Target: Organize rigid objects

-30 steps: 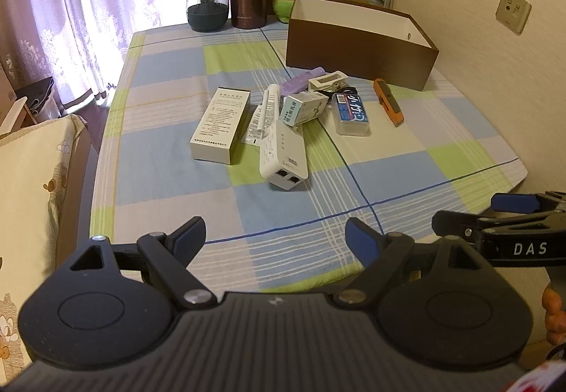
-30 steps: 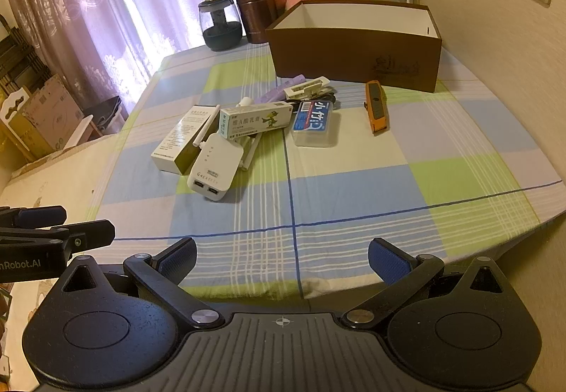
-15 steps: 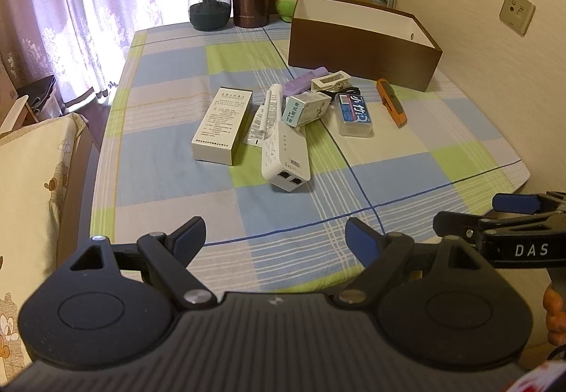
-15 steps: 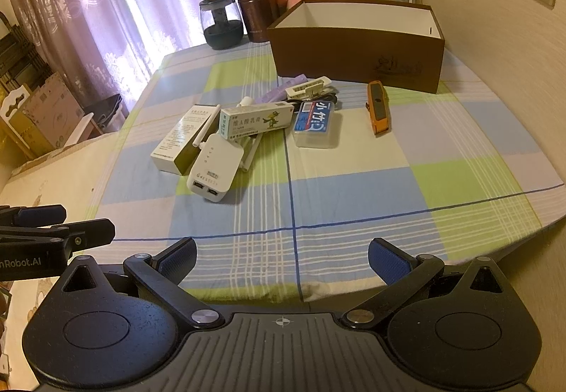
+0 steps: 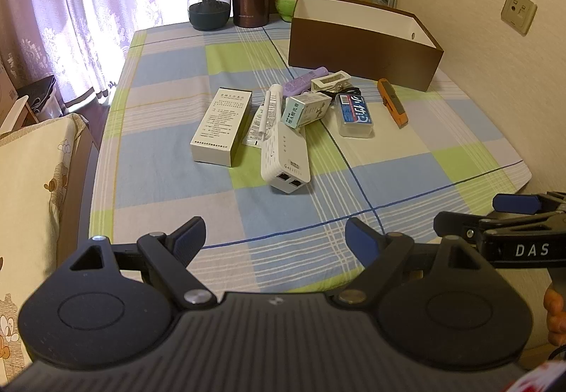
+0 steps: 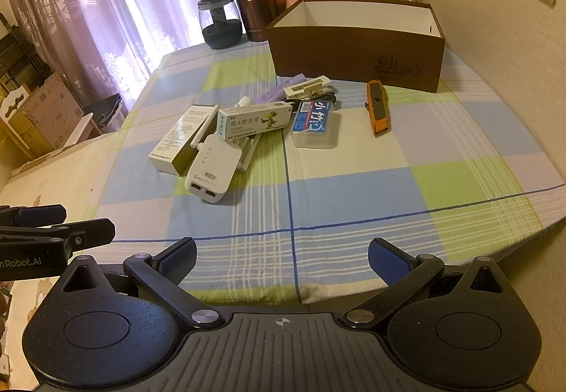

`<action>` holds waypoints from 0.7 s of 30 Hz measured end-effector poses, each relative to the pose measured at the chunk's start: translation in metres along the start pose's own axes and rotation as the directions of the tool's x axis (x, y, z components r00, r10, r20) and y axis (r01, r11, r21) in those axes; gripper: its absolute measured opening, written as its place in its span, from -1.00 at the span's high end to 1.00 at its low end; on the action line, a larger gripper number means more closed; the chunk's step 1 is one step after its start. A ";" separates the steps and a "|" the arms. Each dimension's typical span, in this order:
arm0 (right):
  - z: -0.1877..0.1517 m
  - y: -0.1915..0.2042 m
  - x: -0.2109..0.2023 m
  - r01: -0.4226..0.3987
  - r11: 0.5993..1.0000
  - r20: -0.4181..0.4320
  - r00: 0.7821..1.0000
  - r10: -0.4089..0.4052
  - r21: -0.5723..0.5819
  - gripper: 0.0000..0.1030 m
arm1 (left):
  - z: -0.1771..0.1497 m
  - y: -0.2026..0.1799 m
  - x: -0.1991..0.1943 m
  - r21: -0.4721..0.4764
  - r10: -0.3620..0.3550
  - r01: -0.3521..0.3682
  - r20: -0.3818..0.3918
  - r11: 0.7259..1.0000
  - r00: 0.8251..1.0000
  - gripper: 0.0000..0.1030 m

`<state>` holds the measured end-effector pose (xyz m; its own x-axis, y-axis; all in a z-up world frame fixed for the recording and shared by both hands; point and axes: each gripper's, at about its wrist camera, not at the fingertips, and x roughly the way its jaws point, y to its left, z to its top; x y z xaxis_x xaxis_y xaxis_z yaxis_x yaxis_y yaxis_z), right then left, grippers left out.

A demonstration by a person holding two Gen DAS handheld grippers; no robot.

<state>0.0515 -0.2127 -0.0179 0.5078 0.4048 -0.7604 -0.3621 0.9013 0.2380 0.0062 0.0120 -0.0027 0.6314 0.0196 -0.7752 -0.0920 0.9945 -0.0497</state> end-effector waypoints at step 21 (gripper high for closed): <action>0.008 -0.006 0.011 -0.013 1.000 -0.016 1.000 0.013 -0.006 -0.96 | 0.003 0.003 0.010 -0.003 0.014 -0.014 -0.011 1.000 1.000 -0.63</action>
<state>0.0662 -0.2126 -0.0229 0.4900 0.4141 -0.7671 -0.3734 0.8948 0.2445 0.0144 0.0157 -0.0082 0.6219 0.0321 -0.7824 -0.1025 0.9939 -0.0408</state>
